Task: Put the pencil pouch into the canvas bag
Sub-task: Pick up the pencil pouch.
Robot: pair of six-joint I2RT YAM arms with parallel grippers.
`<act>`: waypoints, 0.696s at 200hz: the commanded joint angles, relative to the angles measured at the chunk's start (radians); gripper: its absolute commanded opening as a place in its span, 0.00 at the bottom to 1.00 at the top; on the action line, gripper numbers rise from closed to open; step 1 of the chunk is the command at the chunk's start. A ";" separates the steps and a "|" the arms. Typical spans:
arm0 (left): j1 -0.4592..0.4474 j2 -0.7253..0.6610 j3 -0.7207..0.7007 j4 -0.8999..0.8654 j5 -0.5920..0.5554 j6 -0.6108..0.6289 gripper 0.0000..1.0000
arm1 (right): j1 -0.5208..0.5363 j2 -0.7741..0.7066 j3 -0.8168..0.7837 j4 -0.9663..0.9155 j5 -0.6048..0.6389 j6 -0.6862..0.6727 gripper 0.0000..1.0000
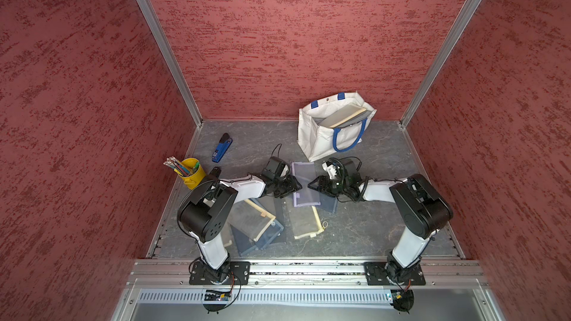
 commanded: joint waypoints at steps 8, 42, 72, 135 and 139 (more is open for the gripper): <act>-0.015 0.026 -0.008 0.060 0.002 -0.019 0.52 | 0.015 0.017 0.007 0.057 -0.018 0.025 0.67; -0.032 0.032 -0.024 0.114 0.007 -0.043 0.46 | 0.028 0.023 0.018 0.088 -0.028 0.036 0.52; -0.036 0.008 -0.036 0.131 0.013 -0.044 0.43 | 0.031 -0.002 0.012 0.120 -0.032 0.043 0.35; -0.020 -0.163 -0.082 0.074 -0.007 -0.024 0.49 | 0.032 -0.163 0.034 0.032 -0.029 0.016 0.00; -0.020 -0.180 -0.084 0.064 -0.011 -0.017 0.52 | 0.033 -0.179 0.042 0.015 -0.026 0.009 0.00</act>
